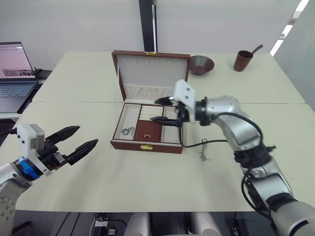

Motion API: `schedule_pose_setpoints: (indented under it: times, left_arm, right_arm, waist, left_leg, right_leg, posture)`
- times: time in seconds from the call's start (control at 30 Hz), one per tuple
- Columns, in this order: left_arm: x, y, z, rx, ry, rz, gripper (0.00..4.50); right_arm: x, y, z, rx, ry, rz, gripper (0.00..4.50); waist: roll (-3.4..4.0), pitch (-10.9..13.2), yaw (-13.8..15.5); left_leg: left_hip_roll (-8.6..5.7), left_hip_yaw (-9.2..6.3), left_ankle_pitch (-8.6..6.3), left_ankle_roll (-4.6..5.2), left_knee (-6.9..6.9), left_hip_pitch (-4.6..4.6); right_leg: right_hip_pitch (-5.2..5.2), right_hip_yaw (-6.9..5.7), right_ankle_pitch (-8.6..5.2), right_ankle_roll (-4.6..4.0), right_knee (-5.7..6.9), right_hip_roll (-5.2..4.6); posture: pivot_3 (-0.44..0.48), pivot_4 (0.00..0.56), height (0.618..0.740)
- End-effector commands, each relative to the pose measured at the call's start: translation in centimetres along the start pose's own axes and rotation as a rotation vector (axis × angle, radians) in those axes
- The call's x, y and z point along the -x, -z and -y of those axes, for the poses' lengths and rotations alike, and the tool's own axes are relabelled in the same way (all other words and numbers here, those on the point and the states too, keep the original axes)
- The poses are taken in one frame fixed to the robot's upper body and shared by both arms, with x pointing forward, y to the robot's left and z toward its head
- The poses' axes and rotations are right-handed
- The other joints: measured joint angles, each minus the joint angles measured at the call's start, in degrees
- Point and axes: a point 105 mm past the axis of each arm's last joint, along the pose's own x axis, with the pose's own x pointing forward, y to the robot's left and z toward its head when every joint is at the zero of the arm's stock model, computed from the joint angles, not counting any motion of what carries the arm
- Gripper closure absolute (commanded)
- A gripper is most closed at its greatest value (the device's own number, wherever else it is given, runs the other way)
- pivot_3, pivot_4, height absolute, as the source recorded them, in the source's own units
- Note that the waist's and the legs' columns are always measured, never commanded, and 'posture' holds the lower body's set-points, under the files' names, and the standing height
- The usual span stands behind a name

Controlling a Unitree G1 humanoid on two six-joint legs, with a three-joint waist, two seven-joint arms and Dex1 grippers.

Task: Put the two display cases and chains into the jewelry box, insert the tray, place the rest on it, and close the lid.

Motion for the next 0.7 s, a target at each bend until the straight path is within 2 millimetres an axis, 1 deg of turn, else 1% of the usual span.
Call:
schedule_pose_setpoints:
  times: [0.03,0.17,0.23,0.3,0.43,0.53,0.6,0.7]
  left_arm:
    - [0.1,-0.5,-0.2,-0.048,0.007,-0.003,0.0]
    - [0.7,0.2,-0.6,-0.049,0.014,-0.034,0.0]
    - [1.5,1.3,-0.7,-0.047,0.028,-0.092,0.0]
    - [1.8,1.8,-0.9,-0.05,0.029,-0.112,0.0]
    - [2.6,2.2,-1.9,-0.045,-0.022,-0.103,0.0]
    - [3.1,2.7,-2.2,-0.034,-0.034,-0.11,0.0]
    - [3.3,3.0,-2.4,-0.025,-0.033,-0.122,0.0]
    - [3.5,3.2,-2.7,-0.03,-0.038,-0.125,0.0]
  right_arm:
    - [3.1,-0.7,-0.2,0.073,0.061,0.034,1.4]
    - [7.4,2.1,-0.5,0.068,0.147,-0.068,1.4]
    - [10.4,5.1,-0.6,0.035,0.213,-0.179,1.4]
    - [12.1,6.6,-0.9,0.011,0.243,-0.234,1.4]
    - [15.1,8.3,-1.7,-0.041,0.316,-0.292,1.4]
    - [16.3,8.9,-2.6,-0.071,0.341,-0.317,1.4]
    - [17.5,9.9,-3.8,-0.113,0.339,-0.362,1.4]
    - [18.5,10.5,-5.2,-0.149,0.32,-0.397,0.85]
  waist:
    - [0.0,0.0,-0.08]
    - [0.0,0.01,-0.07]
    - [-0.03,0.0,0.07]
    - [-0.02,0.02,0.07]
    - [-0.03,0.03,-0.05]
    - [-0.03,0.03,0.02]
    - [-0.04,0.02,0.09]
    - [-0.04,0.02,0.15]
  left_leg:
    - [0.01,0.0,0.0,0.0,0.0,0.0]
    - [0.03,0.08,0.0,0.01,0.0,0.05]
    - [0.01,0.08,0.0,0.01,-0.01,0.04]
    - [-0.04,0.13,-0.01,0.01,-0.01,0.04]
    - [0.04,0.23,0.0,0.01,0.01,0.13]
    - [0.02,0.22,-0.01,0.01,0.0,0.13]
    - [0.02,0.21,-0.01,0.02,0.0,0.12]
    - [0.01,0.2,-0.01,0.01,0.01,0.13]
  right_leg:
    - [0.01,0.0,0.0,0.0,0.0,0.01]
    - [0.04,0.04,0.0,0.0,0.0,0.03]
    - [0.05,0.04,-0.01,0.0,-0.03,0.03]
    - [0.09,0.07,-0.01,0.01,-0.07,0.0]
    - [0.12,0.1,-0.01,0.01,-0.05,0.02]
    - [0.17,0.08,-0.01,0.01,-0.05,0.04]
    - [0.15,0.1,-0.01,0.01,-0.05,0.03]
    - [0.2,0.08,-0.01,0.01,-0.06,0.03]
  posture:
    - [0.0,0.15,0.733]
    - [0.0,0.15,0.733]
    - [0.0,0.15,0.733]
    - [0.0,0.15,0.733]
    - [0.0,0.15,0.733]
    - [0.0,0.15,0.733]
    - [0.0,0.15,0.733]
    - [0.0,0.15,0.733]
